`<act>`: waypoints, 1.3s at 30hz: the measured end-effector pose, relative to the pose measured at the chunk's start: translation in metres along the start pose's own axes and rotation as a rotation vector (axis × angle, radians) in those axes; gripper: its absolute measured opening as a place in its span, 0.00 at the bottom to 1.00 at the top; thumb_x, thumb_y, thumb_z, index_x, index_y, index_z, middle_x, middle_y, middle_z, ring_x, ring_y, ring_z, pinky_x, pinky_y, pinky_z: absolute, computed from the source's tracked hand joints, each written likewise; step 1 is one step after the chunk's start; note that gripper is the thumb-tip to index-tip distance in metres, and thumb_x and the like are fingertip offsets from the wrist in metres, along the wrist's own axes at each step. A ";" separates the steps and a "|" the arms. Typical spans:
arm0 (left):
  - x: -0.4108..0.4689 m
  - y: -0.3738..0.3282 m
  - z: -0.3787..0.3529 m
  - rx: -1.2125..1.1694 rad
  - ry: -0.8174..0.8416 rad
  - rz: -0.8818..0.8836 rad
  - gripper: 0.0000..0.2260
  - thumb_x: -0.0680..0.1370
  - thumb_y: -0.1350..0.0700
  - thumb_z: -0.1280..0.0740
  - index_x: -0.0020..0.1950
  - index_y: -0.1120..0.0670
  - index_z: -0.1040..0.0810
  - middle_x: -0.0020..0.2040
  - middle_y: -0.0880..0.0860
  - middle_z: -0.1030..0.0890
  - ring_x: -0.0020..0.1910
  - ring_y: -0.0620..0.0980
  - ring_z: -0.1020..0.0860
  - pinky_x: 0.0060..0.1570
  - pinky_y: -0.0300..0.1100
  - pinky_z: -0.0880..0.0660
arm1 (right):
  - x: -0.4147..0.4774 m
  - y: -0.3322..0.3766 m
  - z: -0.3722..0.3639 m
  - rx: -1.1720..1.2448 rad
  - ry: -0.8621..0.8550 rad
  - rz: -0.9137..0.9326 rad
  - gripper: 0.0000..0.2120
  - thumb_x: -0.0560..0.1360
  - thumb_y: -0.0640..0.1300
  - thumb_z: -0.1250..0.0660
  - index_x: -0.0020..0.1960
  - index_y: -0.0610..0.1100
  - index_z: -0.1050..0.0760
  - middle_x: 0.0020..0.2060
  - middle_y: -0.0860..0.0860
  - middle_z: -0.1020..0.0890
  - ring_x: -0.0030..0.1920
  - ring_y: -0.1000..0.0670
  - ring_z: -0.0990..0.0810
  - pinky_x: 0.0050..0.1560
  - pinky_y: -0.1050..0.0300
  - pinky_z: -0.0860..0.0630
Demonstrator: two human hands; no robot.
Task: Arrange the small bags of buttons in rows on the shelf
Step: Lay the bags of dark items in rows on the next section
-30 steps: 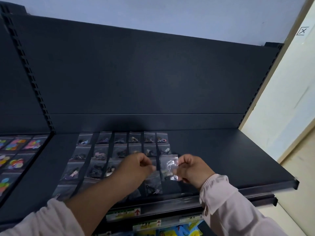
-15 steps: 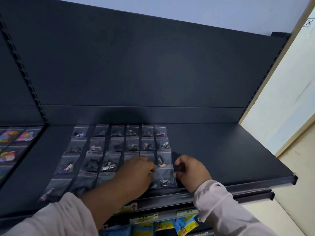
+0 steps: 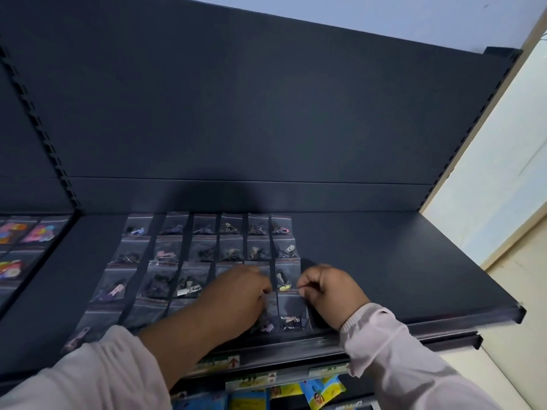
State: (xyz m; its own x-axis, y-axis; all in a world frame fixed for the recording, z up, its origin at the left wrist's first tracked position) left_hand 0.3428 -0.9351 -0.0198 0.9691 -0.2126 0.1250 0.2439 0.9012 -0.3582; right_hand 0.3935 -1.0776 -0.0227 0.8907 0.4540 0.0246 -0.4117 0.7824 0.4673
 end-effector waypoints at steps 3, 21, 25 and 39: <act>0.009 0.013 0.006 0.050 -0.036 -0.001 0.10 0.77 0.59 0.38 0.54 0.51 0.20 0.51 0.49 0.23 0.53 0.49 0.27 0.53 0.45 0.27 | 0.015 0.006 0.005 -0.035 -0.024 0.056 0.07 0.74 0.40 0.37 0.45 0.47 0.20 0.47 0.52 0.22 0.48 0.49 0.22 0.53 0.60 0.28; 0.032 0.032 -0.017 0.165 0.080 0.010 0.05 0.76 0.60 0.38 0.47 0.55 0.22 0.49 0.52 0.24 0.50 0.50 0.26 0.47 0.42 0.30 | 0.051 -0.005 -0.025 -0.201 0.123 0.133 0.12 0.74 0.42 0.34 0.56 0.48 0.21 0.59 0.51 0.22 0.62 0.47 0.28 0.62 0.63 0.33; 0.034 0.030 -0.015 0.170 0.064 0.011 0.05 0.77 0.59 0.38 0.47 0.55 0.23 0.48 0.52 0.24 0.50 0.51 0.27 0.46 0.41 0.33 | 0.056 -0.006 -0.027 -0.245 0.179 0.126 0.11 0.75 0.42 0.36 0.56 0.48 0.22 0.59 0.50 0.22 0.62 0.47 0.29 0.63 0.60 0.33; -0.007 0.038 0.039 0.030 -0.141 0.086 0.11 0.78 0.53 0.36 0.60 0.50 0.23 0.55 0.48 0.23 0.55 0.46 0.27 0.57 0.41 0.29 | 0.032 0.023 0.003 -0.096 -0.061 0.218 0.12 0.75 0.40 0.36 0.55 0.50 0.21 0.53 0.52 0.21 0.56 0.51 0.27 0.52 0.66 0.34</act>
State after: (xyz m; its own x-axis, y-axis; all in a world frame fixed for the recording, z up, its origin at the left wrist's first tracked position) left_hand 0.3442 -0.8844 0.0022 0.9712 -0.0810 0.2239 0.1569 0.9251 -0.3459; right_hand 0.4133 -1.0456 -0.0087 0.7877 0.5919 0.1707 -0.6091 0.7071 0.3591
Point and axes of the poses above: each hand's wrist, its own x-axis towards the middle knuckle, its own z-axis out of the back of the hand, y = z × x, the point moved 7 cm from there along x, towards the middle knuckle
